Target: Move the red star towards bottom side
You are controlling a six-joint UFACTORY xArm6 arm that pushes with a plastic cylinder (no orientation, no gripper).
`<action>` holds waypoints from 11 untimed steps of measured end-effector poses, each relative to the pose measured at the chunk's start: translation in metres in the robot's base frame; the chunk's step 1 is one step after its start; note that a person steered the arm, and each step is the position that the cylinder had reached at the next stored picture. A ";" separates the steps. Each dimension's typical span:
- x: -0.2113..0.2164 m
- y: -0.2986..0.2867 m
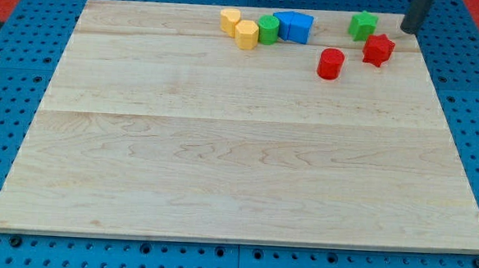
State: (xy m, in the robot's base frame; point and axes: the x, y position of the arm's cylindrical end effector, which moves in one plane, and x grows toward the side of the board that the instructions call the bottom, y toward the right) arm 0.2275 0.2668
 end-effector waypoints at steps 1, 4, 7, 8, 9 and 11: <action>0.000 -0.060; 0.001 -0.006; 0.083 -0.084; 0.130 -0.135; 0.150 -0.147; 0.101 -0.093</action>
